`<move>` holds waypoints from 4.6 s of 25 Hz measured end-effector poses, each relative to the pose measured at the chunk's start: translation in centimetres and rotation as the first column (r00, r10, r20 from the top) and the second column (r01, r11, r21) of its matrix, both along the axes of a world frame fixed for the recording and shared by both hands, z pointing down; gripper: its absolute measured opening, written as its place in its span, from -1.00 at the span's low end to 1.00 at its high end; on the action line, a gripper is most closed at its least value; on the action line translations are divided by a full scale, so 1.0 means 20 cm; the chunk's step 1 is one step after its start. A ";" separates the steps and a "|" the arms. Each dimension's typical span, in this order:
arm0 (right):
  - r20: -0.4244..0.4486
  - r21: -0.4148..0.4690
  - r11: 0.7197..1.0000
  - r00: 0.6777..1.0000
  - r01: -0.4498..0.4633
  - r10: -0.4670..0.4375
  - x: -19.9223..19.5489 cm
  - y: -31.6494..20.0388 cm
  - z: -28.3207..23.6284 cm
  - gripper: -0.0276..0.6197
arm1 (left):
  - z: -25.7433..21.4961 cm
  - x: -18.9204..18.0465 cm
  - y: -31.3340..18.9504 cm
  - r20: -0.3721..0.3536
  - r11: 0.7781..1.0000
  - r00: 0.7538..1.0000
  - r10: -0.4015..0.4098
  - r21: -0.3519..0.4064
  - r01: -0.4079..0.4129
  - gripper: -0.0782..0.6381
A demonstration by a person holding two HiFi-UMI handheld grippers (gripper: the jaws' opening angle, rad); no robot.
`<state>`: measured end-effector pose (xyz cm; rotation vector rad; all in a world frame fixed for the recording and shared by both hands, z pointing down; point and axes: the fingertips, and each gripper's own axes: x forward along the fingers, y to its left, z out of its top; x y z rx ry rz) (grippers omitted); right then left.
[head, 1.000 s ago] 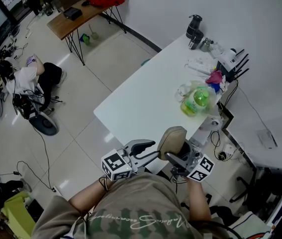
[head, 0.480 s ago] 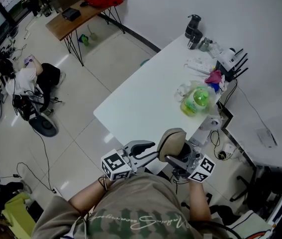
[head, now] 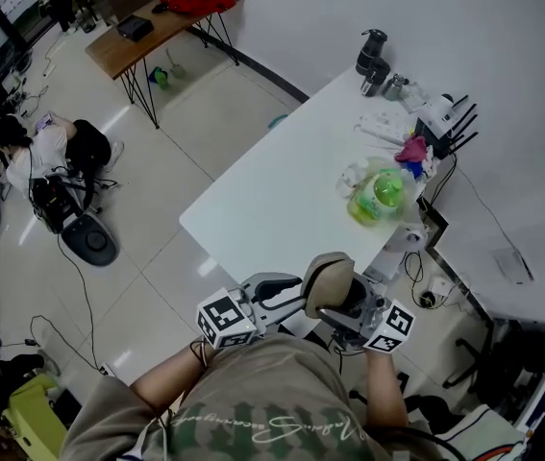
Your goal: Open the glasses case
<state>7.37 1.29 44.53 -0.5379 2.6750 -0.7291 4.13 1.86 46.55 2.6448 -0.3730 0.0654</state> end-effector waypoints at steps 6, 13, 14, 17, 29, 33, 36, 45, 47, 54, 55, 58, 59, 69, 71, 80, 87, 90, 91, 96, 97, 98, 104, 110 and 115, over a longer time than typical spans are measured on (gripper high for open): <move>-0.020 0.035 0.999 1.000 0.009 -0.009 -0.02 0.01 -0.01 0.20 | 0.03 0.00 0.01 0.031 1.000 1.000 0.003 0.003 -0.003 -0.39; -0.023 0.035 0.998 0.999 -0.044 0.045 -0.01 -0.03 0.00 0.20 | -0.01 -0.01 -0.05 0.009 0.999 1.000 -0.026 0.025 0.026 -0.46; -0.028 0.034 0.998 0.999 -0.044 0.045 -0.01 -0.04 0.00 0.20 | -0.01 -0.01 -0.05 0.012 0.999 1.000 -0.023 0.025 0.023 -0.46; -0.036 0.042 0.999 0.999 -0.030 0.031 -0.01 -0.03 0.00 0.20 | 0.01 0.00 -0.04 0.011 1.000 1.000 -0.001 0.016 0.001 -0.45; -0.040 0.056 0.998 0.999 -0.008 0.010 0.02 -0.02 -0.02 0.23 | 0.00 0.05 -0.03 0.018 0.998 0.998 0.060 0.011 -0.060 -0.44; -0.070 0.066 0.997 0.997 -0.037 0.042 0.03 -0.03 0.00 0.24 | 0.03 0.06 -0.07 0.051 1.000 0.998 -0.021 0.009 0.020 -0.44; -0.072 0.072 0.995 0.995 -0.065 0.070 0.02 -0.05 0.00 0.24 | 0.04 0.03 -0.11 0.039 0.996 0.995 -0.092 0.014 0.091 -0.47; -0.090 0.024 0.994 0.990 -0.105 0.107 0.02 -0.08 -0.01 0.24 | -0.02 0.00 -0.16 0.009 0.989 0.991 -0.132 0.068 0.131 -0.52; -0.086 0.009 0.992 0.989 -0.124 0.124 0.02 -0.09 -0.01 0.24 | -0.04 0.00 -0.17 -0.004 0.986 0.988 -0.151 0.065 0.151 -0.53; -0.069 -0.009 0.989 0.987 -0.149 0.148 0.01 -0.12 0.00 0.24 | -0.05 -0.02 -0.20 0.016 0.983 0.985 -0.173 0.067 0.171 -0.55; -0.073 -0.004 0.989 0.986 -0.149 0.149 0.00 -0.12 0.00 0.24 | -0.04 -0.02 -0.20 0.019 0.982 0.984 -0.175 0.074 0.173 -0.55; -0.107 0.023 0.990 0.984 -0.139 0.140 -0.01 -0.11 0.00 0.24 | -0.03 -0.03 -0.20 0.046 0.982 0.986 -0.163 0.106 0.158 -0.55; -0.123 0.035 0.992 0.985 -0.121 0.124 -0.02 -0.10 0.00 0.24 | -0.02 -0.03 -0.19 0.060 0.983 0.987 -0.149 0.118 0.141 -0.55; -0.068 0.037 0.993 0.992 0.110 -0.108 -0.23 0.05 -0.02 0.27 | -0.01 0.02 -0.17 0.034 0.990 0.993 -0.111 0.089 0.107 -0.41; -0.062 0.038 0.995 0.994 0.090 -0.088 -0.23 0.03 -0.03 0.27 | -0.02 0.02 -0.19 0.032 0.988 0.991 -0.127 0.090 0.124 -0.44; -0.198 0.043 0.984 0.964 -0.172 0.177 -0.13 -0.12 -0.09 0.27 | 0.02 -0.19 -0.40 0.077 0.934 0.931 -0.357 0.026 0.356 -0.70; -0.285 0.009 0.905 0.867 -0.424 0.409 -0.23 -0.25 -0.06 0.27 | 0.06 -0.15 -0.45 0.162 0.890 0.875 -0.457 0.075 0.450 -0.70; -0.385 0.039 0.892 0.817 -0.450 0.429 -0.22 -0.28 0.00 0.27 | 0.07 -0.08 -0.42 0.186 0.900 0.880 -0.436 0.085 0.428 -0.70; -0.398 0.042 0.892 0.811 -0.451 0.428 -0.21 -0.28 0.02 0.27 | 0.08 -0.06 -0.41 0.190 0.905 0.884 -0.426 0.083 0.418 -0.70; -0.363 -0.003 0.918 0.856 -0.397 0.369 -0.15 -0.26 0.01 0.21 | 0.09 -0.08 -0.40 0.153 0.906 0.894 -0.420 0.021 0.422 -0.70; -0.359 -0.004 0.916 0.855 -0.402 0.374 -0.13 -0.26 0.01 0.13 | 0.09 -0.11 -0.41 0.148 0.898 0.887 -0.437 0.011 0.440 -0.70; -0.362 -0.001 0.911 0.849 -0.413 0.384 -0.10 -0.26 0.01 0.01 | 0.09 -0.14 -0.43 0.138 0.892 0.883 -0.448 -0.002 0.452 -0.70; -0.400 -0.068 0.929 0.863 -0.365 0.310 -0.02 -0.30 0.12 -0.47 | 0.03 -0.12 -0.35 -0.020 0.939 0.945 -0.327 -0.117 0.322 -0.70; -0.173 -0.331 0.907 0.962 -0.260 0.212 0.06 -0.26 0.19 -0.60 | 0.07 -0.06 -0.25 -0.080 0.973 0.987 -0.140 -0.193 0.123 -0.70; -0.117 -0.375 0.892 0.968 -0.252 0.224 0.10 -0.25 0.24 -0.61 | 0.08 -0.02 -0.19 0.004 0.993 0.997 -0.081 -0.090 0.081 -0.67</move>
